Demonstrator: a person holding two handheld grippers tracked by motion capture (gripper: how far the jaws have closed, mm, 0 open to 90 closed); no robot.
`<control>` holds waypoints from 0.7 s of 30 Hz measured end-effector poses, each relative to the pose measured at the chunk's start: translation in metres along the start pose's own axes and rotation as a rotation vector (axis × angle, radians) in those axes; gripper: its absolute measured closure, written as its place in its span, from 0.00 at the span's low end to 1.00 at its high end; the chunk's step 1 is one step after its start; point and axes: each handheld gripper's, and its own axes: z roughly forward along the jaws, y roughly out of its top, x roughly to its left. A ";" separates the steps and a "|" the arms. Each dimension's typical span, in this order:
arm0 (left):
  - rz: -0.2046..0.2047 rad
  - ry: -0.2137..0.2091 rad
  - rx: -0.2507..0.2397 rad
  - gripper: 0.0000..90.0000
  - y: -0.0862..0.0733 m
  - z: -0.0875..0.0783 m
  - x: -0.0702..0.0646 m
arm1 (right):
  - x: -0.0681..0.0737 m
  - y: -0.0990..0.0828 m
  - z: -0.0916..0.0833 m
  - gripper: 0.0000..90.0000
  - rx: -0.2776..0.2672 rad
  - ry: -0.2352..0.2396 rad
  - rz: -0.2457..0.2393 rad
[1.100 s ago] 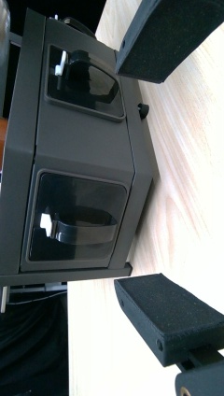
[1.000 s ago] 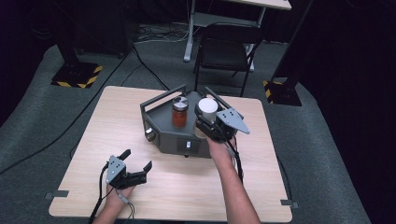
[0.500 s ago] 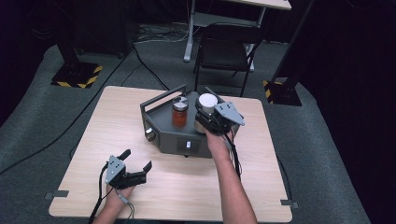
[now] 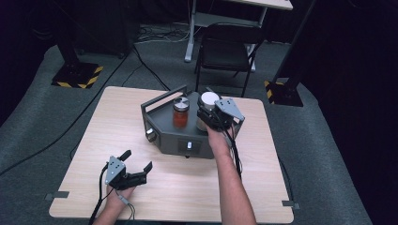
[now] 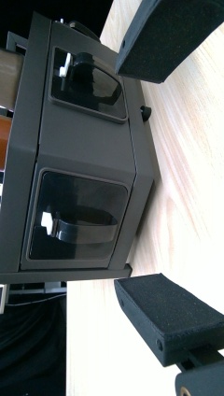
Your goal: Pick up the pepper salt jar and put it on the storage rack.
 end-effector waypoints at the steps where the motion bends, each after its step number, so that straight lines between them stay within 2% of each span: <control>1: -0.002 0.000 0.001 0.01 0.000 0.000 0.000 | 0.000 0.000 0.001 0.36 0.006 -0.003 -0.003; 10: -0.003 -0.015 0.001 0.01 0.000 0.001 0.002 | 0.003 -0.001 0.008 0.36 0.036 -0.014 -0.020; 21: 0.000 -0.016 0.002 0.01 0.000 0.001 0.002 | 0.004 -0.004 0.010 0.36 0.027 -0.024 -0.020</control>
